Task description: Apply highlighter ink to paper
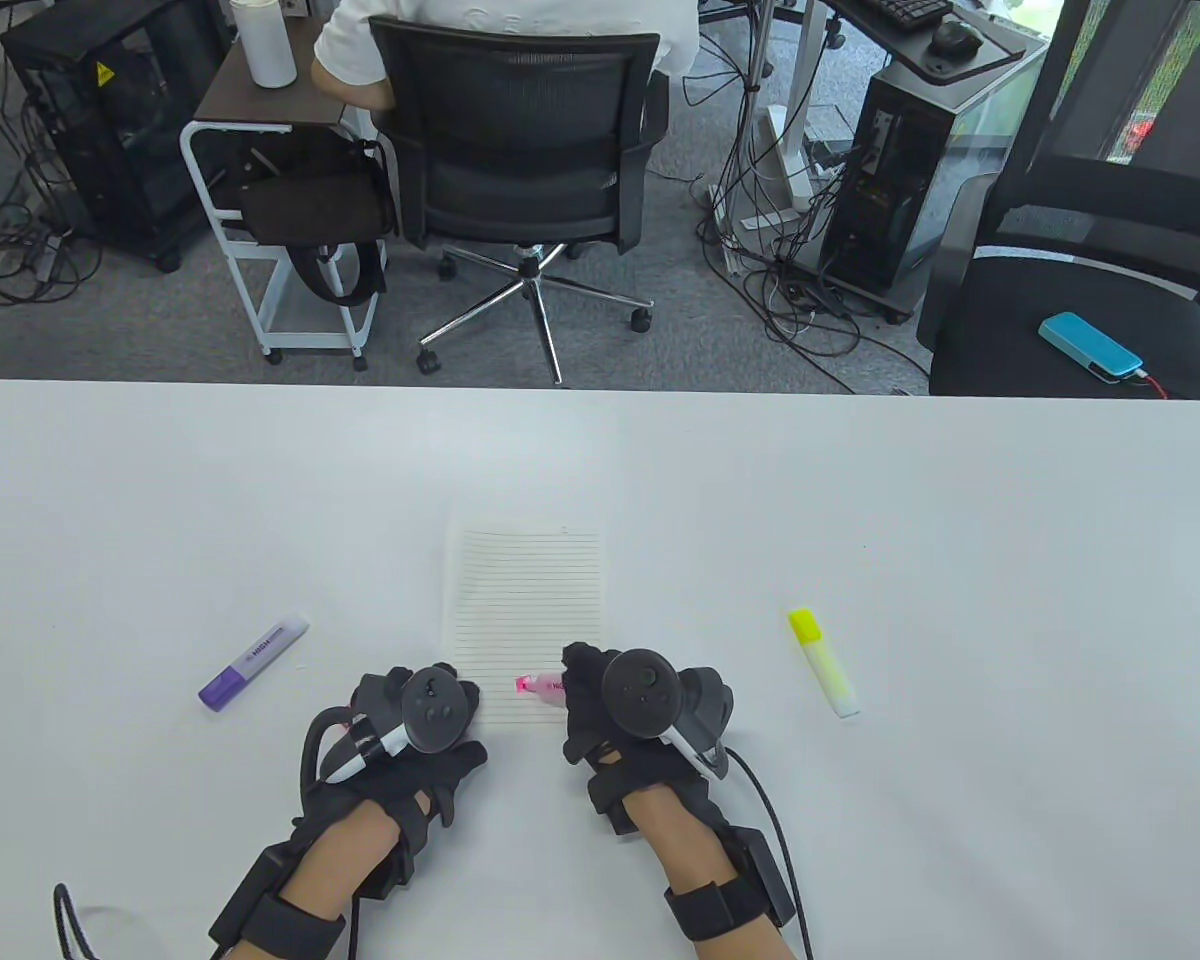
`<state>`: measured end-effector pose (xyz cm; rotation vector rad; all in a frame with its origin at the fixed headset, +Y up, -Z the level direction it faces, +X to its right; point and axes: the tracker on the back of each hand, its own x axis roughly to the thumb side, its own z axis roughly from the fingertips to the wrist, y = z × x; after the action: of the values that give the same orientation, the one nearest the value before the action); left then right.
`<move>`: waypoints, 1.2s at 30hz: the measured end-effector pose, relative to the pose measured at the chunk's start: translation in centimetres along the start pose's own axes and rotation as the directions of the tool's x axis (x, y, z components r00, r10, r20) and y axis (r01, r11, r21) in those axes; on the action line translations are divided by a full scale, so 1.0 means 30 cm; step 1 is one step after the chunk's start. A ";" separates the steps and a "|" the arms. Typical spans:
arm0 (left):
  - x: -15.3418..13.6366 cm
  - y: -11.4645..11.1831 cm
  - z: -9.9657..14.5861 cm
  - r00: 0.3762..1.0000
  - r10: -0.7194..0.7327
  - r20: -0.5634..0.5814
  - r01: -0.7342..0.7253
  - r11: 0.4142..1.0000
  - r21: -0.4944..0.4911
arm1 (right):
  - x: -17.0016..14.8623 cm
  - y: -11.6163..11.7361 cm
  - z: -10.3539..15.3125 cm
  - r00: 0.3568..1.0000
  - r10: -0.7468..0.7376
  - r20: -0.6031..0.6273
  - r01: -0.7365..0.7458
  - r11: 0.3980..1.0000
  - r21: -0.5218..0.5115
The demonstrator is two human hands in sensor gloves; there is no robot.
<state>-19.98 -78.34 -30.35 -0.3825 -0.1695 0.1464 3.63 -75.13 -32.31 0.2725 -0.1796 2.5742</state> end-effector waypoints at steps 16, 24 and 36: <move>0.000 0.000 -0.001 1.000 0.000 0.000 0.000 1.000 -0.001 | -0.006 0.014 -0.001 1.000 0.022 0.001 -0.022 0.999 -0.039; 0.000 0.001 0.000 1.000 0.000 -0.001 0.000 1.000 -0.002 | -0.005 0.014 -0.002 1.000 0.004 0.006 -0.004 0.999 -0.033; 0.000 0.001 0.000 1.000 0.000 -0.001 0.000 1.000 -0.002 | -0.006 0.017 -0.003 1.000 0.012 0.003 -0.012 0.999 -0.039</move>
<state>-19.99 -78.32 -30.37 -0.3844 -0.1692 0.1463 3.51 -75.65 -32.48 0.2615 -0.2329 2.5795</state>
